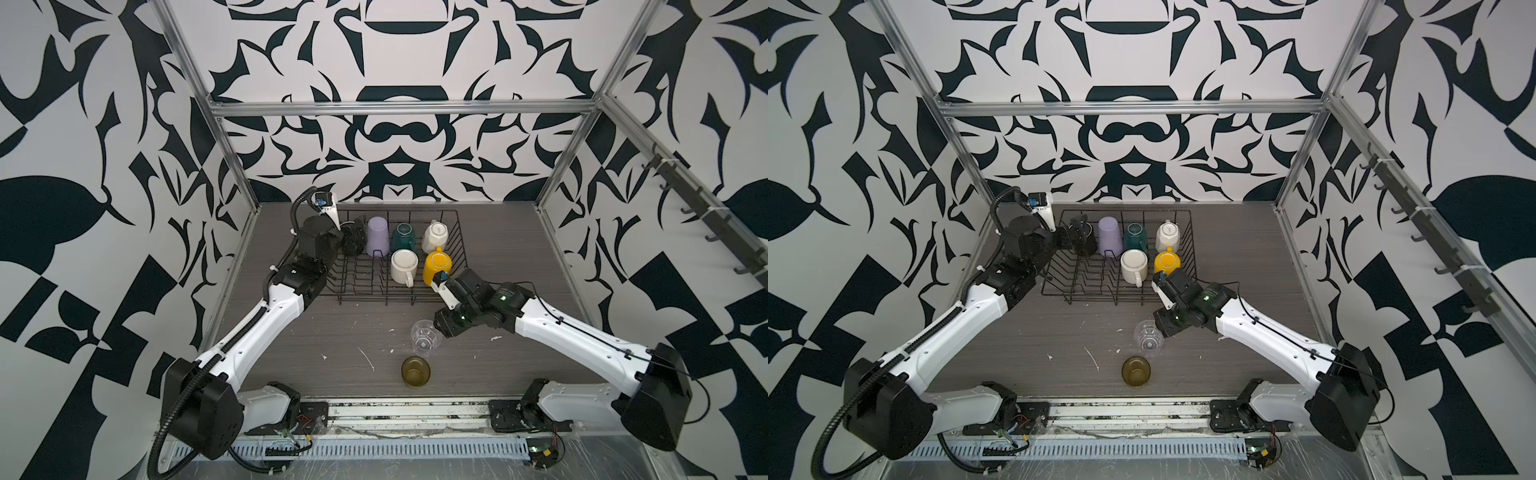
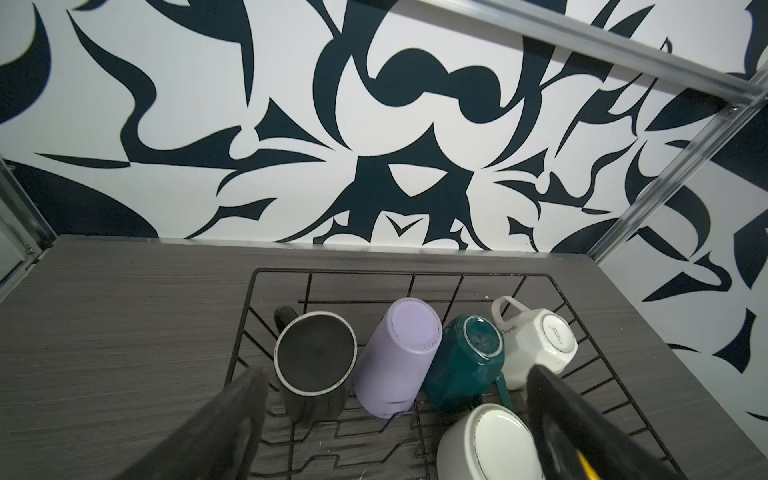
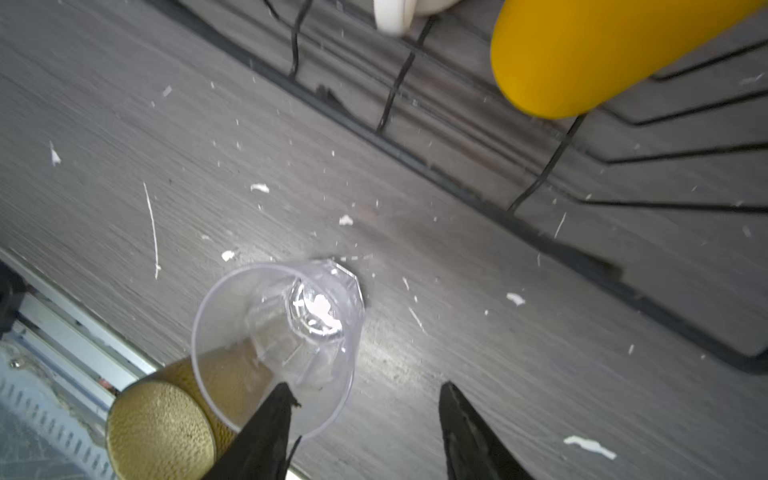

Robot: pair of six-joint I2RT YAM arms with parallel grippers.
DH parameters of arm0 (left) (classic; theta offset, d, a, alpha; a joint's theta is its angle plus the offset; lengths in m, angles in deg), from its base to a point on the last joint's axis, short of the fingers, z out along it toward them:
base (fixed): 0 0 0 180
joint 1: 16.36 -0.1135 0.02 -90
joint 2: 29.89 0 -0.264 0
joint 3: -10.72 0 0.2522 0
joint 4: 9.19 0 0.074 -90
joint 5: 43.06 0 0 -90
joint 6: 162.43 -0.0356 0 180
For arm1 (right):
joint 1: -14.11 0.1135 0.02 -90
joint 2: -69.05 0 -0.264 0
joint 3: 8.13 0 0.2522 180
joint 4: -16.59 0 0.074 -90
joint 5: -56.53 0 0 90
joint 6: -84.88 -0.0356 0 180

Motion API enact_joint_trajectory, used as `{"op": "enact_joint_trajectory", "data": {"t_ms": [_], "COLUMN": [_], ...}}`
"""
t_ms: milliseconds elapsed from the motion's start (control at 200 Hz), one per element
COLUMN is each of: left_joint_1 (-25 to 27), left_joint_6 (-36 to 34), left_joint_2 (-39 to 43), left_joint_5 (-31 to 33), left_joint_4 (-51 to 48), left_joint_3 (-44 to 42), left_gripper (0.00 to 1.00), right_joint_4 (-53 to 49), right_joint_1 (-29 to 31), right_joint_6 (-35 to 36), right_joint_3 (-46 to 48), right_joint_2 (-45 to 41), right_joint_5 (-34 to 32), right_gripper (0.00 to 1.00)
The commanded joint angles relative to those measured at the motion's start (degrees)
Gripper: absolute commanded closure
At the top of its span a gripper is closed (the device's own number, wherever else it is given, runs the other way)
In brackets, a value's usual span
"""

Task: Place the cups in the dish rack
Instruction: 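Open the left gripper and lift away while the right gripper reaches to the clear cup, then grasp the clear plastic cup's rim with the right gripper and lift it over the rack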

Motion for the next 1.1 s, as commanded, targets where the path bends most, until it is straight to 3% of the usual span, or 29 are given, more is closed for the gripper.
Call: {"op": "enact_joint_trajectory", "data": {"t_ms": [0, 390, 615, 945, 1095], "left_joint_1": [-0.24, -0.29, -0.26, -0.26, -0.29], "left_joint_6": [-0.83, -2.14, -2.16, -1.99, -2.01], "left_joint_2": [2.24, 5.6, 6.4, 7.41, 7.17], "left_joint_5": [1.69, 3.68, 4.0, 4.7, 4.83], "left_joint_4": [3.31, 4.03, 4.0, 5.38, 5.84], "left_joint_3": [-0.93, -3.6, -4.36, -5.77, -5.85], "left_gripper": [0.0, 0.01, 0.01, 0.0, 0.01], "right_joint_4": [0.52, 5.44, 5.16, 0.45, -2.92], "right_joint_1": [1.4, 3.56, 4.1, 4.18, 3.98], "right_joint_6": [-2.1, -3.66, -3.32, -3.68, -3.36], "right_joint_3": [0.72, 1.75, 0.76, -0.04, -1.3], "right_joint_2": [-0.29, 7.24, 10.35, 6.83, 1.88], "right_joint_5": [-1.59, -4.2, -6.92, -13.43, -17.84], "right_gripper": [0.42, 0.55, 0.76, 1.0, 1.0]}}
